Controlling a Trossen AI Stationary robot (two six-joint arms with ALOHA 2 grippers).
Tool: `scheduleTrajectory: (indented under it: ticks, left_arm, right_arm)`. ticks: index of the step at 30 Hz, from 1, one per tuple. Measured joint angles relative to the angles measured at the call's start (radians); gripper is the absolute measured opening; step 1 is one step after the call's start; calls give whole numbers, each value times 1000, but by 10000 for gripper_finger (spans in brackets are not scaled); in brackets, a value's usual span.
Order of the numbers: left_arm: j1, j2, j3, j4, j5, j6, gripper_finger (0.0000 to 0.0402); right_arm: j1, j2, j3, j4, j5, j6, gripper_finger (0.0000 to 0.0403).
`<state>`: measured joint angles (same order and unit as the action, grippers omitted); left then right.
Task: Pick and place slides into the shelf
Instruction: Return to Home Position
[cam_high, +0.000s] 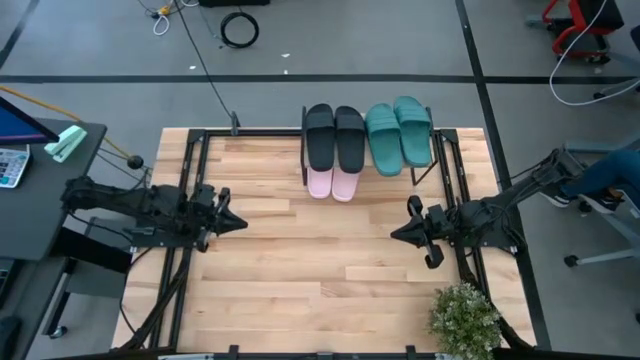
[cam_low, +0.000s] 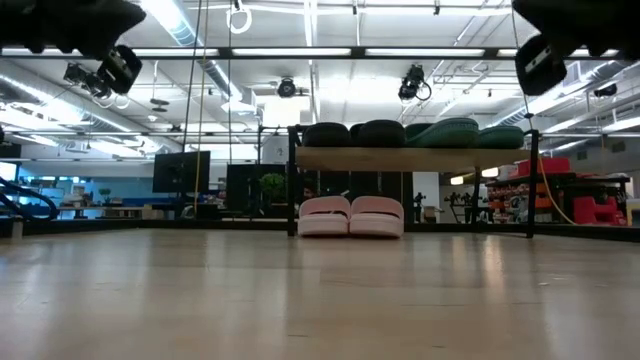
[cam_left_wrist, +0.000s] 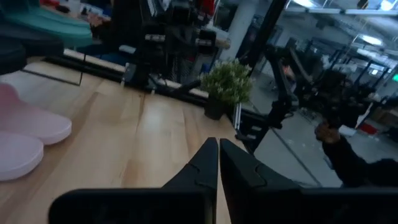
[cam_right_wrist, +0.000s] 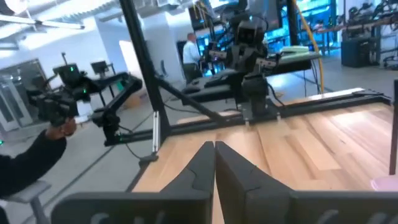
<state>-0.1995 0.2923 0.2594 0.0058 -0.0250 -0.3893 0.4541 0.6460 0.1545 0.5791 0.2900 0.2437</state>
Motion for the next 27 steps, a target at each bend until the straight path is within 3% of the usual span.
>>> scheduleTrajectory:
  ticks: [7,13,27]
  left_arm:
    - [9,-54,-130,149,5,-20,27]
    - [9,-52,-250,326,3,-24,10]
    - [9,-51,-250,331,5,11,31]
  right_arm:
    - [-22,0,-122,169,6,20,19]
    - [-22,0,-144,194,5,15,19]
    - [-22,1,-144,120,35,25,19]
